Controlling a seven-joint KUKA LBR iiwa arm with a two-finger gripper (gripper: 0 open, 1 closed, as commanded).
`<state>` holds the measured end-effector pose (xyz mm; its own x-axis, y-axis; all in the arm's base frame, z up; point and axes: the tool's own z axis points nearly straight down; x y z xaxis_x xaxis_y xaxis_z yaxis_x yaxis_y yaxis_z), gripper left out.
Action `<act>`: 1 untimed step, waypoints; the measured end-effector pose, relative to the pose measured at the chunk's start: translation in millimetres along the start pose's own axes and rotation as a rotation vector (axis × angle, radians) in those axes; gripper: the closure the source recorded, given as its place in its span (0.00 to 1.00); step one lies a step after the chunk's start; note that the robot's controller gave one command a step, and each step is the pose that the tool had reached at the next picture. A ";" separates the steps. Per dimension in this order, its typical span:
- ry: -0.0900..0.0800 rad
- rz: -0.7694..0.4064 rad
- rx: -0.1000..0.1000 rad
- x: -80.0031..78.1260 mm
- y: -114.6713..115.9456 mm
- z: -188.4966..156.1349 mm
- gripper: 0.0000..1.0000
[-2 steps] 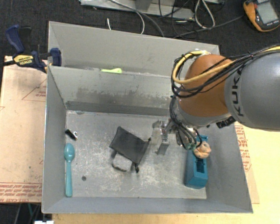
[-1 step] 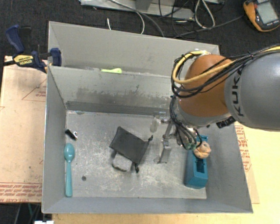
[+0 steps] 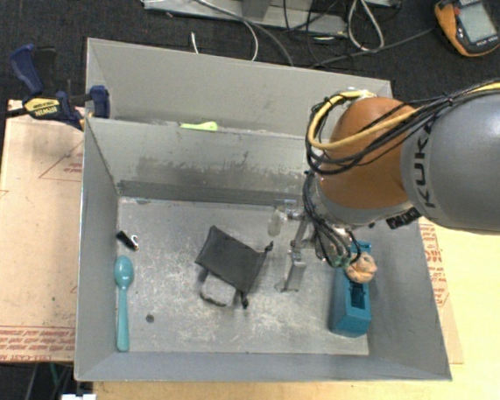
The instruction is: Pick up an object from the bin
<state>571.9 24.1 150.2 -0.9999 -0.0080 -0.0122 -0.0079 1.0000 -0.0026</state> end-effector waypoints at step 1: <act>-0.009 -0.113 0.001 -13.0 9.1 22.6 0.00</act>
Offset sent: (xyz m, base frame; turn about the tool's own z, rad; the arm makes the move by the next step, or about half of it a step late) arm 0.0361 0.0390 -0.0802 -0.2034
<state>585.0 33.3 127.8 -0.9925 -0.1205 -0.0210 -0.1204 0.9927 -0.0054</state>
